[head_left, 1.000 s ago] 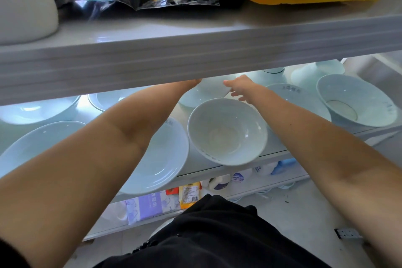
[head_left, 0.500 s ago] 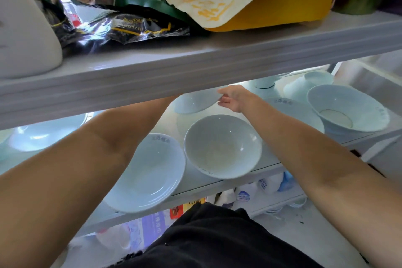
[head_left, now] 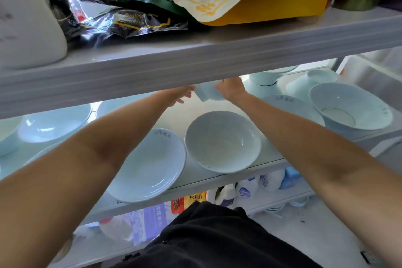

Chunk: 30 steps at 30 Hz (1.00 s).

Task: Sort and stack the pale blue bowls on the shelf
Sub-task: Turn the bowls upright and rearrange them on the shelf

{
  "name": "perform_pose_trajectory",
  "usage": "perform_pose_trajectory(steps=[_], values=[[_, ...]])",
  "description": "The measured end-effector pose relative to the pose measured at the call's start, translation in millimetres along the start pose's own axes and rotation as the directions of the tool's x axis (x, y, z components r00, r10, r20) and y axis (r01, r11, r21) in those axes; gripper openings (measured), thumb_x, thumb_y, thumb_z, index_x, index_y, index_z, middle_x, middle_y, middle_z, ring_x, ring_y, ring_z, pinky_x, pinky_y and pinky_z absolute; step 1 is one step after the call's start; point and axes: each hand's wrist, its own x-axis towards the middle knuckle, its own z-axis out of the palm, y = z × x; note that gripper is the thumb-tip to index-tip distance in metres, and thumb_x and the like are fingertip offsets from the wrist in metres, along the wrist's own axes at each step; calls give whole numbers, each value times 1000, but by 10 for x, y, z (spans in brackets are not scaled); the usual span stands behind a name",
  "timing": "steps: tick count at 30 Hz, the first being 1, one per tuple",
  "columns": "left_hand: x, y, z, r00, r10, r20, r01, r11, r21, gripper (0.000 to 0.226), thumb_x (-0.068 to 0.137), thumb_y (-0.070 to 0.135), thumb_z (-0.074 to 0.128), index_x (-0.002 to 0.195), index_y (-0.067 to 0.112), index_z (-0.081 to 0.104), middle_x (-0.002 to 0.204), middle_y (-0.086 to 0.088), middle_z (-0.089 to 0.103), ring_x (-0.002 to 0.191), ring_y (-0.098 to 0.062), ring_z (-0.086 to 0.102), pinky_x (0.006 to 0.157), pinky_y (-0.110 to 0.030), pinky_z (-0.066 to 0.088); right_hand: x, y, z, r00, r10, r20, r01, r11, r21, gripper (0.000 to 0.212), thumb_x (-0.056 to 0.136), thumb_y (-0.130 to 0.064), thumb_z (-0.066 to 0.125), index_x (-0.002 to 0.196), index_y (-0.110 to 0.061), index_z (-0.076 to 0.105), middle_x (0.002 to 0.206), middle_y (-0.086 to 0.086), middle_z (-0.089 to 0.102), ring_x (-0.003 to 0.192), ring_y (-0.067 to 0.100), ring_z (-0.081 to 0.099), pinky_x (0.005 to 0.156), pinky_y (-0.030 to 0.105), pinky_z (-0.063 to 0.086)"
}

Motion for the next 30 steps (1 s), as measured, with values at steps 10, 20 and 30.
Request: perform_pose_trajectory(steps=[10,20,30], values=[[-46,-323,33,989,-140,44,135,986,92,24,95,10,47,117,3,54,101,-12,57,86,-26,62,75,-36,52,-204,179,238,896,-364,254,443,770,-459,43,82,9,39,115,-13,56,110,14,64,100,36,61,80,36,46],[-36,-378,217,978,65,-199,44,866,498,52,94,10,39,144,4,28,149,-23,28,137,-37,27,113,-40,26,-158,337,436,879,-300,370,464,714,-524,46,91,1,35,129,-19,52,123,9,59,113,32,56,93,37,43],[35,-520,351,980,180,79,-172,591,788,67,95,61,17,152,28,7,161,-6,-1,149,-25,-6,119,-44,-8,-97,476,347,867,-144,477,438,677,-592,48,101,-42,22,141,-23,39,148,1,39,140,19,28,116,46,13]])
